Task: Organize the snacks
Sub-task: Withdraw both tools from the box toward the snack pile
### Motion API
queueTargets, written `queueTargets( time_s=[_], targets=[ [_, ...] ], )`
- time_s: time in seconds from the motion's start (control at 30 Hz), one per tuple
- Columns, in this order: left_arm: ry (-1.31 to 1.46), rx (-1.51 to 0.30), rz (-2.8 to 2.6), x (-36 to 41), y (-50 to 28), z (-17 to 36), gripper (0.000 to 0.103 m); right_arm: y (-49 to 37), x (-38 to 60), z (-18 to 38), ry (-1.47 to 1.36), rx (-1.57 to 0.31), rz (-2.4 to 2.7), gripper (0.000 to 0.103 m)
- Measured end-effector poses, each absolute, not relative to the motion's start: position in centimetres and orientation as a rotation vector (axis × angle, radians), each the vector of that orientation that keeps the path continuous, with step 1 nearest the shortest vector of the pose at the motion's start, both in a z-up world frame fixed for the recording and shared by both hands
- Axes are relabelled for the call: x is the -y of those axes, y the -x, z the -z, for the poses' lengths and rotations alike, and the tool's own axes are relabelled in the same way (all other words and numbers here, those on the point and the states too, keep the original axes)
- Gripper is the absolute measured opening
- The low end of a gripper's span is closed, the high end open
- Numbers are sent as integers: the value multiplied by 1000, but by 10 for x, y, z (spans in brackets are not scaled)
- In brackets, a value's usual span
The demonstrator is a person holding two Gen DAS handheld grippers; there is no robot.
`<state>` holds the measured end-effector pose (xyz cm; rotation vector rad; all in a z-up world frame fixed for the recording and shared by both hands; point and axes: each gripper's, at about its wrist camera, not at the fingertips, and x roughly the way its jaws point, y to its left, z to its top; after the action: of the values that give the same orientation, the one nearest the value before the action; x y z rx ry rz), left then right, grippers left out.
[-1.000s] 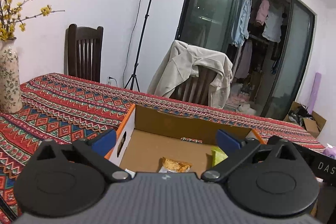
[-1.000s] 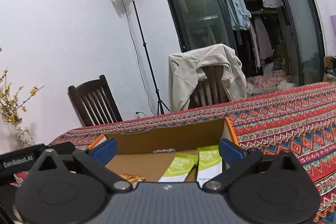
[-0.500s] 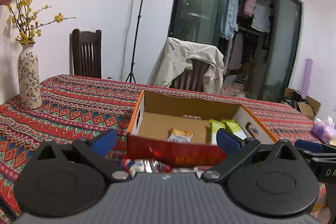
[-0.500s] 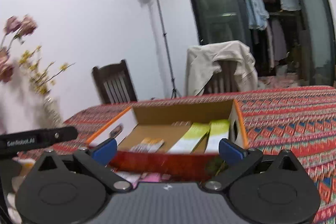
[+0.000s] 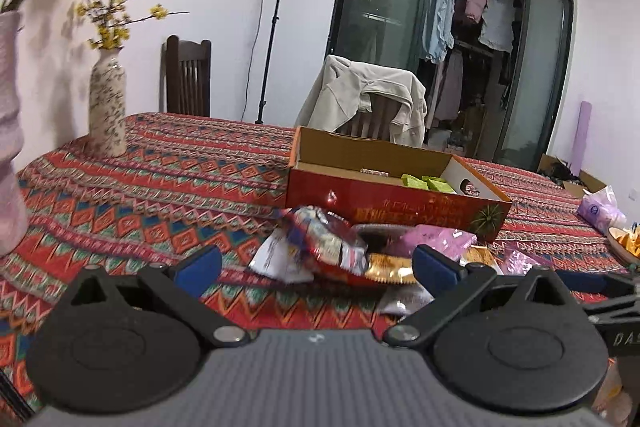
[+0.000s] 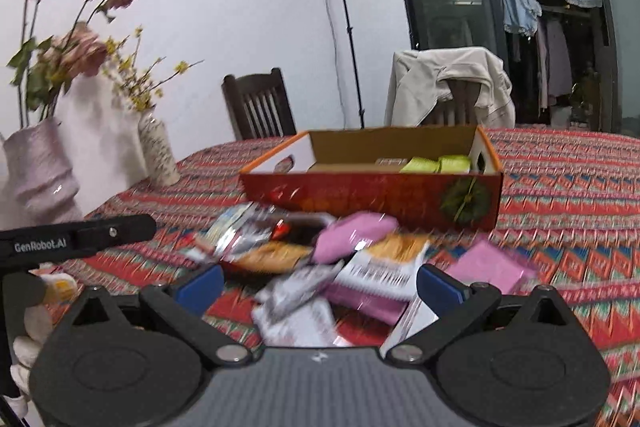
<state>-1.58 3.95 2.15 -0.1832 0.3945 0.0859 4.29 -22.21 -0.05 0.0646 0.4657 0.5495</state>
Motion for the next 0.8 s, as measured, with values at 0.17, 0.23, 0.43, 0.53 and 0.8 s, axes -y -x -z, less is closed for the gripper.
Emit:
queueTargets(
  time_s=[0.17,0.23,0.43,0.53,0.8],
  targets=[
    [183,-394,-91,-41,40,-16,103,-20,214,11,-42,-495,-561,103],
    [179,-402,-96,-42,47,-11,103,-12,210,16,-29,-507,-562,102],
    [190,-426,-110,-50,64,3,103,1,194,28,14,-551,-569,91],
    [189,-430,-102,-52,72,7,103,3,188,35,33,-574,-564,81],
    [187,-435,-111,-54,76,10,103,10,181,41,87,-587,-577,47]
  ],
)
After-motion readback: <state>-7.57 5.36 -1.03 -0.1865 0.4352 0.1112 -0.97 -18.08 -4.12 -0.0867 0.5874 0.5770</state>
